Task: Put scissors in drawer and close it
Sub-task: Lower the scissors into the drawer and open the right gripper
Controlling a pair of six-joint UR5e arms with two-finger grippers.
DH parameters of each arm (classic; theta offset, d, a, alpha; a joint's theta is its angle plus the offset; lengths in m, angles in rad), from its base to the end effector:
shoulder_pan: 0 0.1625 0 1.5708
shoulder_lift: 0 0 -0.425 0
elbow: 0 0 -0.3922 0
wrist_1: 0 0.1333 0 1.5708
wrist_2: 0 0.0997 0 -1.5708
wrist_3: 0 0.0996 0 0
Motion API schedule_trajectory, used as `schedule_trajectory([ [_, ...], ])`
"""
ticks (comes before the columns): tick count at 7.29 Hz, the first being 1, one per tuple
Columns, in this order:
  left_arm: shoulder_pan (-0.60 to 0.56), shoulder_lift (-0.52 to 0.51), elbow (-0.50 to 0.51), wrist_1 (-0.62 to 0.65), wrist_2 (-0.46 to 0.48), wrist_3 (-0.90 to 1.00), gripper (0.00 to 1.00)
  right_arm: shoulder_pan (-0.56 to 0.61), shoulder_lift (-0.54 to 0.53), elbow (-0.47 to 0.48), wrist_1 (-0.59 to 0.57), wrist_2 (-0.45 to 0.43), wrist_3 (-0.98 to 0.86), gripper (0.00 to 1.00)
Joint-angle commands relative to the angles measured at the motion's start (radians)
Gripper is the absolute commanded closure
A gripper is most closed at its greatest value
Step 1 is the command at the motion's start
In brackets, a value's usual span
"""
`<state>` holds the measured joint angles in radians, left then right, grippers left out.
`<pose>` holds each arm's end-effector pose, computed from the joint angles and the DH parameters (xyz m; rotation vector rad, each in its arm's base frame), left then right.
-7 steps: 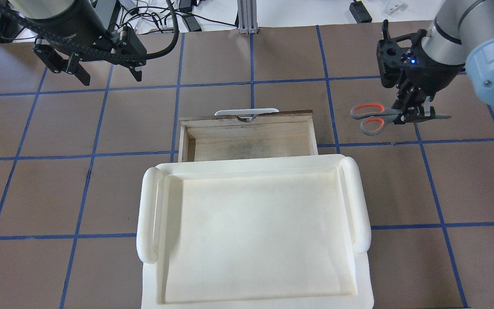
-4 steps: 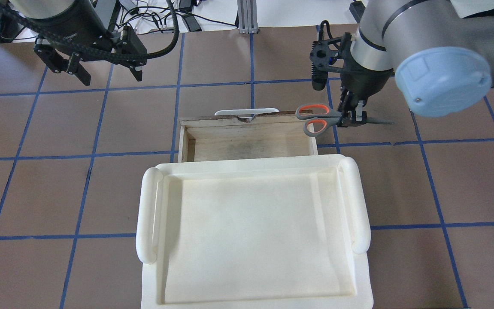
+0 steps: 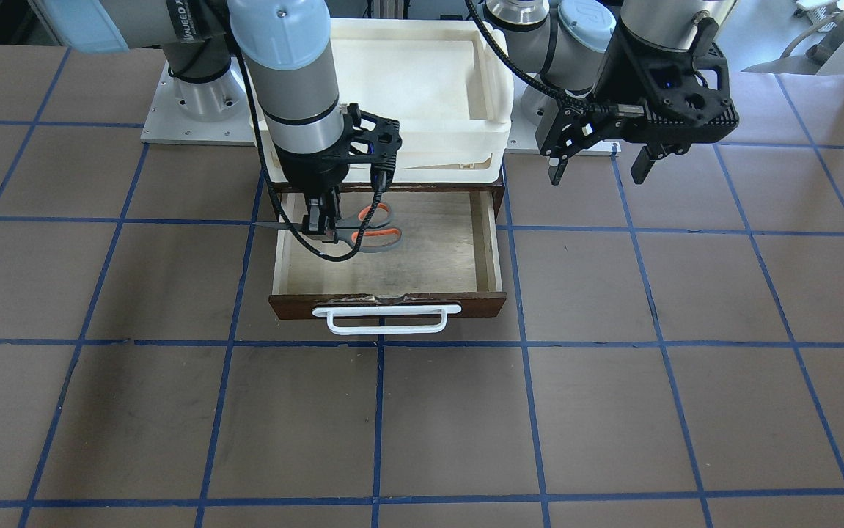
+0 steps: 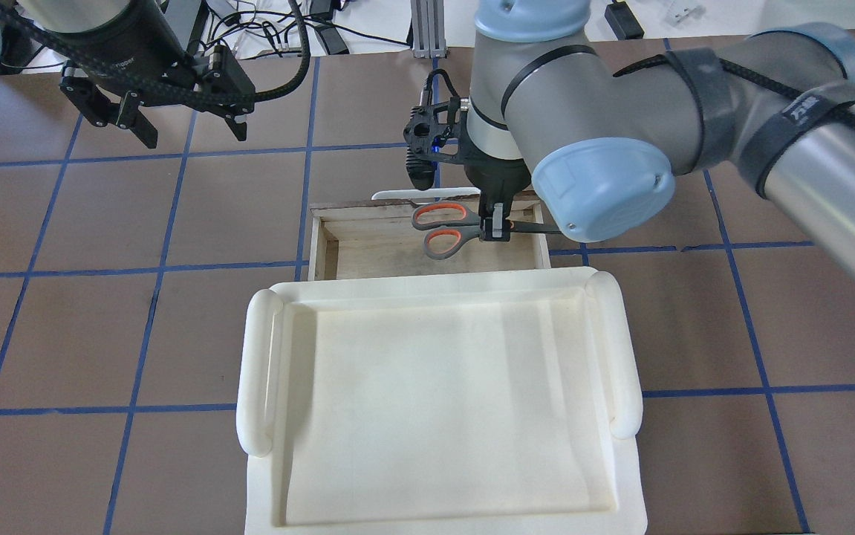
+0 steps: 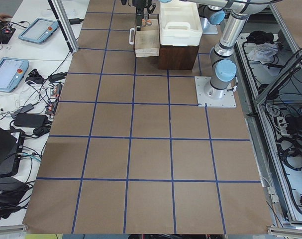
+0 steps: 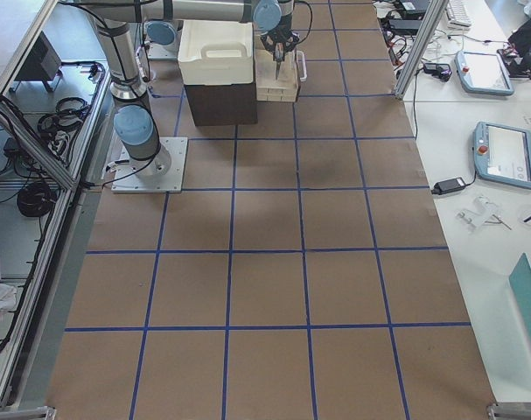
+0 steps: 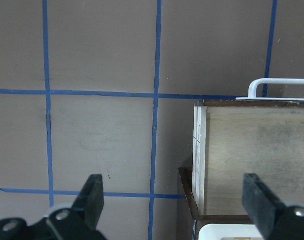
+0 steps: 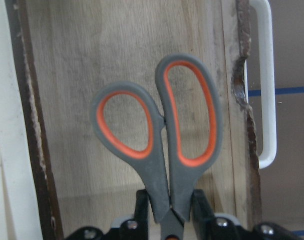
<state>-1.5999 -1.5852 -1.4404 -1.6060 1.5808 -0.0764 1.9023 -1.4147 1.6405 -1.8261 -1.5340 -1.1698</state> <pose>-0.1469 -0.4990 0.5416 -0.0747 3.1324 -0.1273 0.3088 -0.4763 0.3980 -2.1283 2.2804 -0.0654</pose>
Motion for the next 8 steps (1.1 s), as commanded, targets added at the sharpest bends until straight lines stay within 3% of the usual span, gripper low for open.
schedule_trajectory([
  [1, 0.0, -0.001, 0.0, 0.0, -0.001, 0.001, 0.0, 0.052, 0.028, -0.002, -0.045, 0.009, 0.036, 1.0],
  [8, -0.002, -0.002, 0.0, 0.0, -0.002, 0.001, 0.0, 0.101, 0.097, -0.001, -0.082, 0.008, 0.114, 1.0],
])
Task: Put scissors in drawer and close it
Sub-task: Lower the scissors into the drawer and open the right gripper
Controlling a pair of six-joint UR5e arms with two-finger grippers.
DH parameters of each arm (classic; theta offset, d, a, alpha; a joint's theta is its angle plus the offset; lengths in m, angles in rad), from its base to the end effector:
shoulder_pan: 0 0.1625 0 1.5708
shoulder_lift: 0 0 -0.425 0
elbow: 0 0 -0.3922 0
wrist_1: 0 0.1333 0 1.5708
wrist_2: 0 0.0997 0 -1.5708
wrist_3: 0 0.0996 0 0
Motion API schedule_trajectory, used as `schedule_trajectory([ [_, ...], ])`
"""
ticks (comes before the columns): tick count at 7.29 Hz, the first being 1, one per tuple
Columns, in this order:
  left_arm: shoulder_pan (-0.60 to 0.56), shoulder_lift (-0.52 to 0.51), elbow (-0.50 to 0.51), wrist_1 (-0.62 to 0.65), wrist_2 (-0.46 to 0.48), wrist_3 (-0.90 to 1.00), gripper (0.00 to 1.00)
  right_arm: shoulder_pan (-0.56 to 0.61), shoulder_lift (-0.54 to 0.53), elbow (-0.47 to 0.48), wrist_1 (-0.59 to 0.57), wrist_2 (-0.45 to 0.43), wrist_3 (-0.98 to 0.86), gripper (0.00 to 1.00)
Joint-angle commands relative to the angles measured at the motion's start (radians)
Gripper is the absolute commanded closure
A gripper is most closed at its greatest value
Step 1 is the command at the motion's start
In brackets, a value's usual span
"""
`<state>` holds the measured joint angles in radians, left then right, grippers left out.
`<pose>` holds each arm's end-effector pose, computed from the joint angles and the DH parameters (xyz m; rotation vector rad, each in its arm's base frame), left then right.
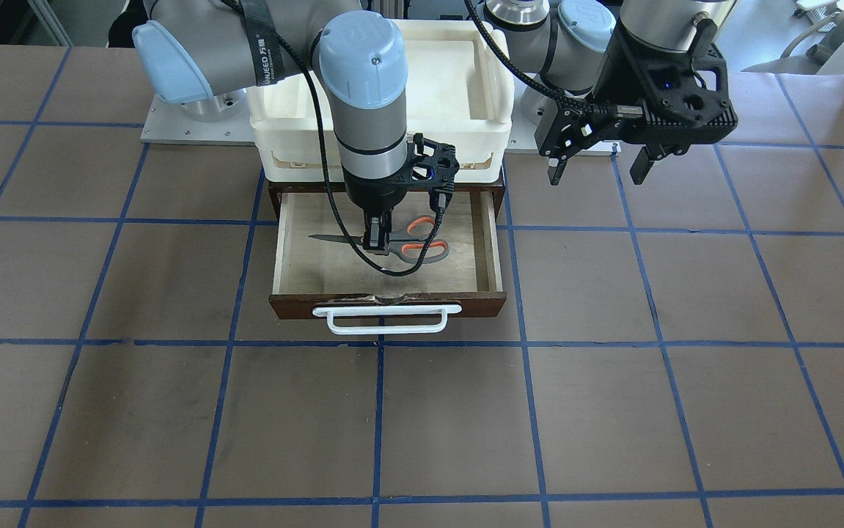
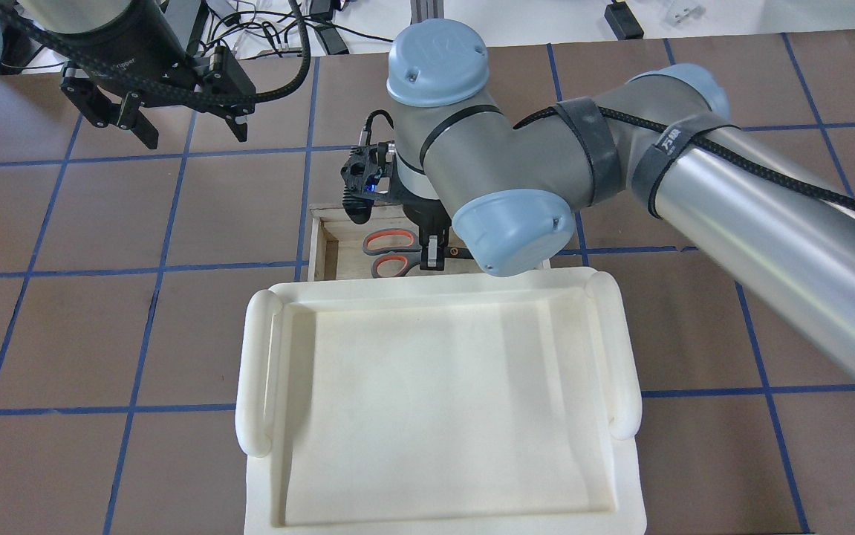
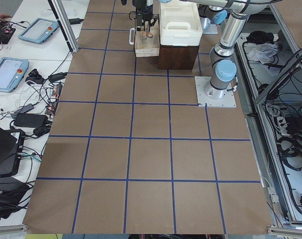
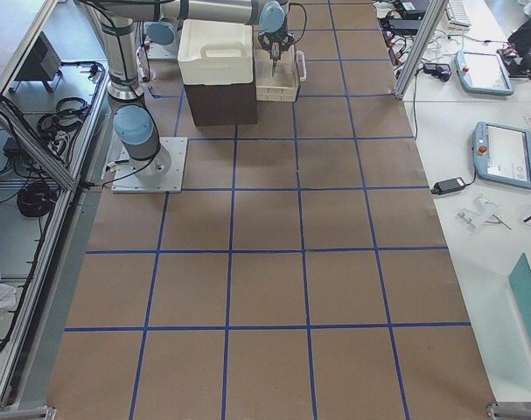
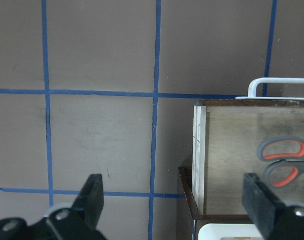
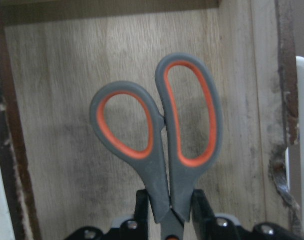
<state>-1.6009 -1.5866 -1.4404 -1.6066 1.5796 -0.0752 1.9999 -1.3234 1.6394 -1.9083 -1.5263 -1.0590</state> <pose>-0.1475 -0.4994 0.5409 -0.0712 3.1337 -0.1241 0.3660 -0.4689 0.3553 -2.1038 2.2843 -0.0531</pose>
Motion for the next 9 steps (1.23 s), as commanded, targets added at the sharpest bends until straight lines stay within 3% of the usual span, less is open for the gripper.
schedule_trajectory([
  [1, -0.001, 0.0, 0.0, 0.001, -0.003, 0.0, 0.0, 0.004, 0.006, 0.0, 0.0, 0.0, 0.017, 1.0],
  [4, -0.001, 0.0, 0.0, -0.001, -0.003, 0.002, 0.0, 0.033, 0.006, 0.002, -0.001, 0.0, 0.043, 0.98],
  [6, -0.001, -0.007, 0.0, 0.002, -0.012, 0.014, 0.0, 0.034, 0.006, 0.002, -0.002, 0.0, 0.092, 0.4],
  [7, -0.001, 0.002, 0.0, 0.002, -0.015, 0.014, 0.0, 0.034, 0.006, 0.008, -0.002, 0.0, 0.094, 0.32],
  [9, 0.001, 0.005, 0.0, 0.002, -0.013, 0.014, 0.0, 0.034, 0.003, 0.005, -0.005, -0.002, 0.1, 0.28],
])
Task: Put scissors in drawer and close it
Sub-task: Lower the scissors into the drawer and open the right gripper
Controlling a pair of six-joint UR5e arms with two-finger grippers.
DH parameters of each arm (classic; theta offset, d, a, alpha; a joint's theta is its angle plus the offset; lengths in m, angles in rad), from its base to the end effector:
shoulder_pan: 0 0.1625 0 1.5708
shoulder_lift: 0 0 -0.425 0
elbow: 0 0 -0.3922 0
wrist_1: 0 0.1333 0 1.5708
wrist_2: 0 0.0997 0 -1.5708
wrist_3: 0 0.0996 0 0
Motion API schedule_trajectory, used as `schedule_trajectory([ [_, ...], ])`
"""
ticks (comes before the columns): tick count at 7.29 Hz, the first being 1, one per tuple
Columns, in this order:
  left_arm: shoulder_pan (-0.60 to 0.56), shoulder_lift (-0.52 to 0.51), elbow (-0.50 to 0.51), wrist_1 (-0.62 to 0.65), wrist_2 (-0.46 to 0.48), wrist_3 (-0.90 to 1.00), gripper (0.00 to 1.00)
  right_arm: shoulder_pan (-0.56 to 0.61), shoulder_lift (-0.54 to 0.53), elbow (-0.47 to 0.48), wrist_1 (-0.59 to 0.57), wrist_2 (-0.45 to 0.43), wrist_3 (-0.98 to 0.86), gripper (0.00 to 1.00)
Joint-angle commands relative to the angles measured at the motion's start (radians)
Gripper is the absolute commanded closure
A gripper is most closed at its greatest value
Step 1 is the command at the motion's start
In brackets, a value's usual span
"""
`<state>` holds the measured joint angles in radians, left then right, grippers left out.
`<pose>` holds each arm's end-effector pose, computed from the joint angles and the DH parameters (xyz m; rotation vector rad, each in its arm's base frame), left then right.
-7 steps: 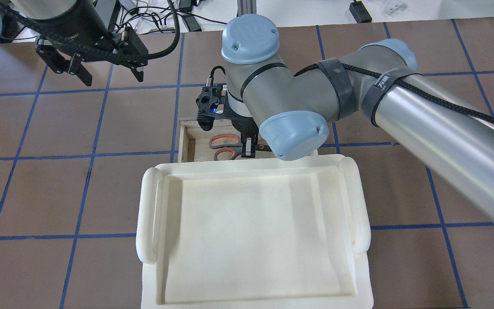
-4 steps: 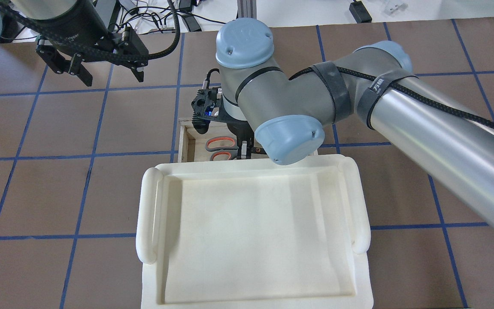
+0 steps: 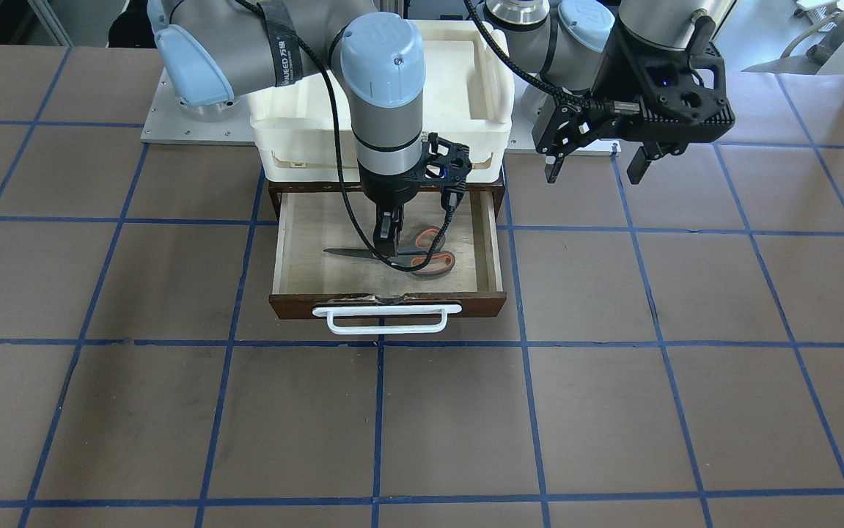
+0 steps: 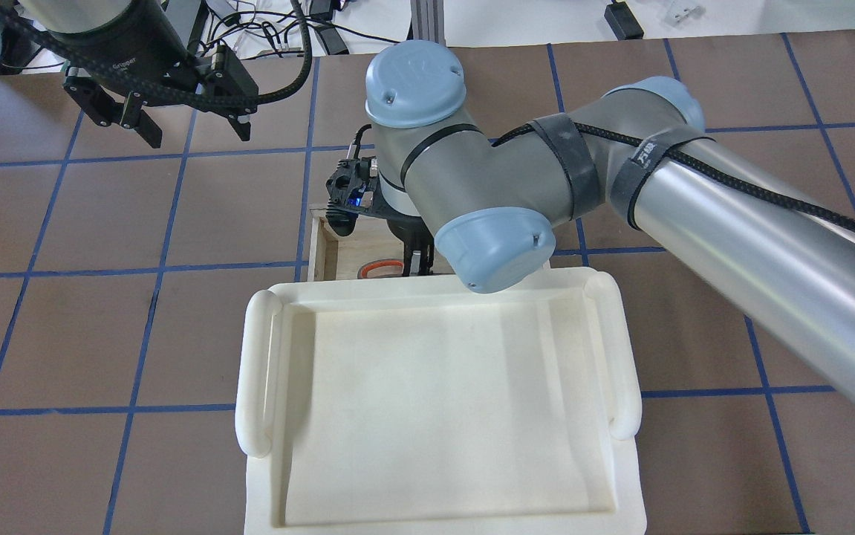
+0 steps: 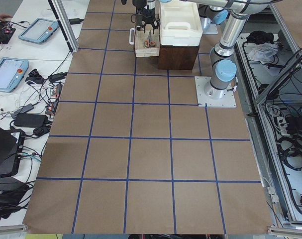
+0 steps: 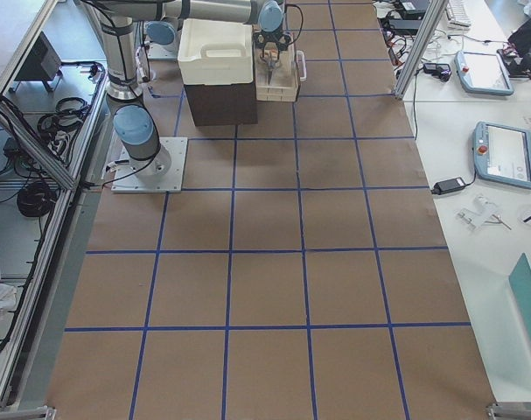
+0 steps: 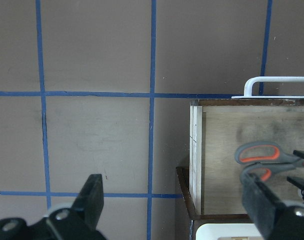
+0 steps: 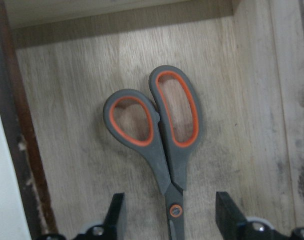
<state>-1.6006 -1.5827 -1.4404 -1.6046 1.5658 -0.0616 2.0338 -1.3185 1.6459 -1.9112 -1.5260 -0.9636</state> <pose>-0.1487 -0.4981 0.5430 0.0494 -3.1296 0.1321 0.3816 -0.4560 0.3497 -2.0296 2.3449 -0.0367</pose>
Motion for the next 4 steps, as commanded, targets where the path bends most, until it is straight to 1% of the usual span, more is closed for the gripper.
schedule_trajectory([
  [1, 0.001, 0.001, 0.0, -0.001, 0.003, -0.003, 0.0, 0.0, 0.002, -0.005, -0.049, -0.016, 0.009, 0.28],
  [2, 0.001, 0.004, -0.003, -0.008, 0.002, -0.013, 0.0, 0.0, -0.005, -0.006, -0.06, -0.013, 0.016, 0.25],
  [4, -0.001, -0.006, -0.014, 0.003, 0.019, -0.001, 0.0, -0.02, -0.021, -0.017, -0.11, -0.019, 0.164, 0.17],
])
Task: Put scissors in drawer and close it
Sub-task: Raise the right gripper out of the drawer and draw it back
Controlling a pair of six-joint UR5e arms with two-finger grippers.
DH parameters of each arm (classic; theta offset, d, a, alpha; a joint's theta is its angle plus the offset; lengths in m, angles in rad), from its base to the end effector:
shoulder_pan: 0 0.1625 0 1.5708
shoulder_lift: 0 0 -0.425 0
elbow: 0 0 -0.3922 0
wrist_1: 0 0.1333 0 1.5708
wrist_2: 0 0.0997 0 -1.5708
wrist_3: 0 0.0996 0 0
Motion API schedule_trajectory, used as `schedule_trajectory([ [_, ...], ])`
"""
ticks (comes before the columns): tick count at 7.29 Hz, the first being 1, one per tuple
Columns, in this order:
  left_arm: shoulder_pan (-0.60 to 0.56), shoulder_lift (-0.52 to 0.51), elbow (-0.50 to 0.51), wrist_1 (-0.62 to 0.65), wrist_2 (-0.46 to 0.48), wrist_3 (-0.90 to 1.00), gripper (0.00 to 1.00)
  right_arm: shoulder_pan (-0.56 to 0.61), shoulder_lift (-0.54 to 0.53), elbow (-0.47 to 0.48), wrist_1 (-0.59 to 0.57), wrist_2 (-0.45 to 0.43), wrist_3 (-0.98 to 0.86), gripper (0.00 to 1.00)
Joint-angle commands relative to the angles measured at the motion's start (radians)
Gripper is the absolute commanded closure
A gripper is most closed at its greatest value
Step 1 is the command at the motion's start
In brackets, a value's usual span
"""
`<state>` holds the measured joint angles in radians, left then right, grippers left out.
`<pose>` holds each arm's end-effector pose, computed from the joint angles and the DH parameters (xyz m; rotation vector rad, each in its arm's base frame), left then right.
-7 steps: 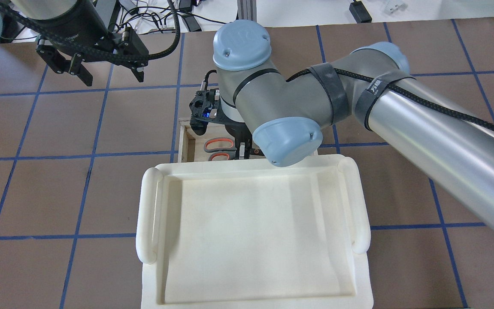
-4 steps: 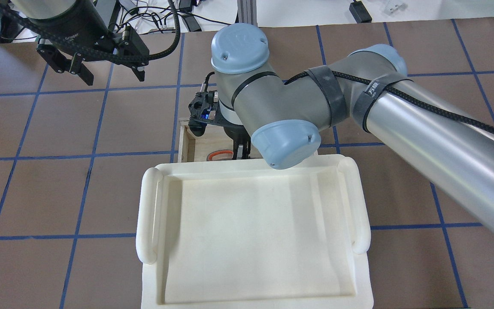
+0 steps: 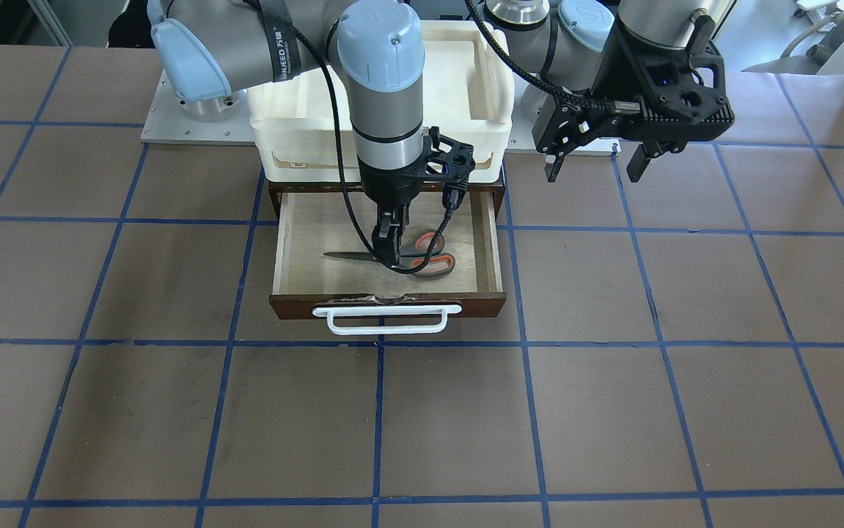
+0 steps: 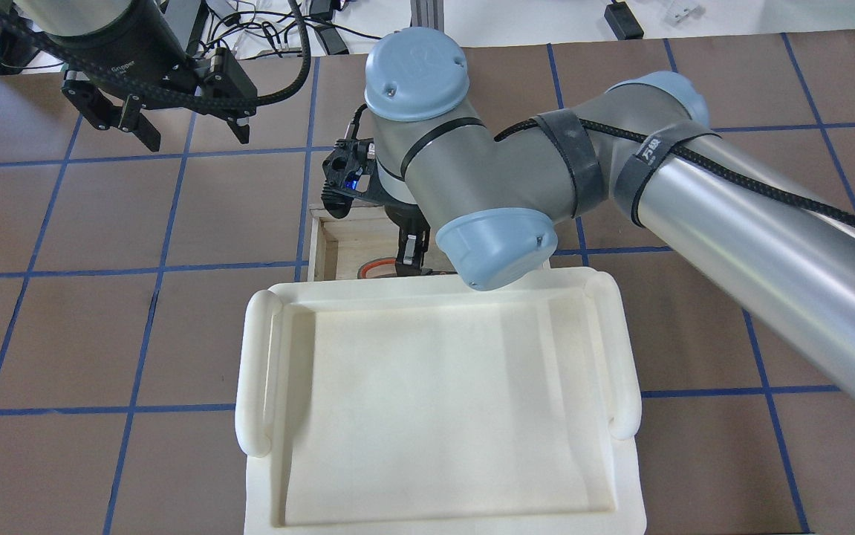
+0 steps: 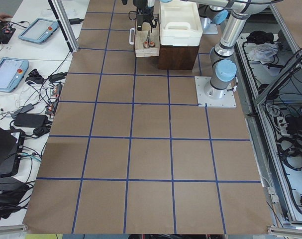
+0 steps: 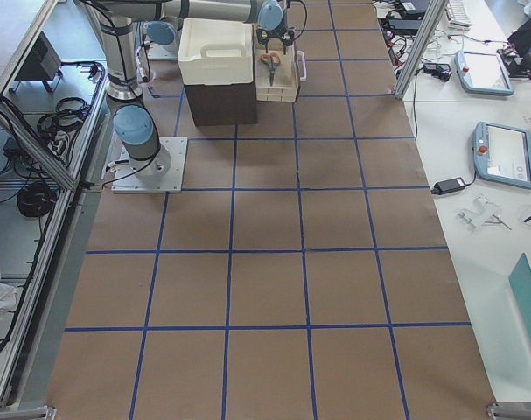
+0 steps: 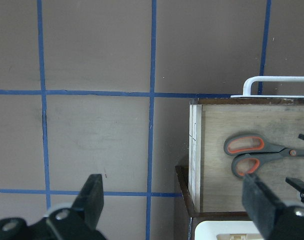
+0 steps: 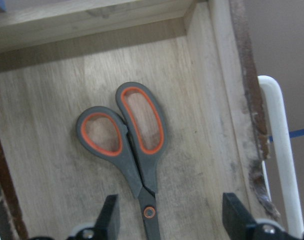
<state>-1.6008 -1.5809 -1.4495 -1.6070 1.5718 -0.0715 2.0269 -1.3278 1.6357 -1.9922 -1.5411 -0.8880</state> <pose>-0.1482 -0.4967 0.5391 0.0651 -3.1359 0.1176 0.3806 -0.4664 0.3685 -1.9517 2.4489 -0.1837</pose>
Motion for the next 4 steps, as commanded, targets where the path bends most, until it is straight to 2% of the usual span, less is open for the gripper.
schedule_trajectory([
  [1, -0.001, -0.01, -0.006, 0.004, 0.013, 0.019, 0.0, -0.036, -0.042, -0.007, -0.027, -0.004, 0.203, 0.12],
  [3, -0.001, -0.011, -0.012, 0.006, 0.002, 0.038, 0.0, -0.095, -0.097, -0.007, -0.014, 0.01, 0.347, 0.01],
  [4, -0.004, -0.034, -0.002, 0.033, 0.01, 0.038, 0.0, -0.106, -0.14, -0.007, 0.009, 0.009, 0.45, 0.0],
])
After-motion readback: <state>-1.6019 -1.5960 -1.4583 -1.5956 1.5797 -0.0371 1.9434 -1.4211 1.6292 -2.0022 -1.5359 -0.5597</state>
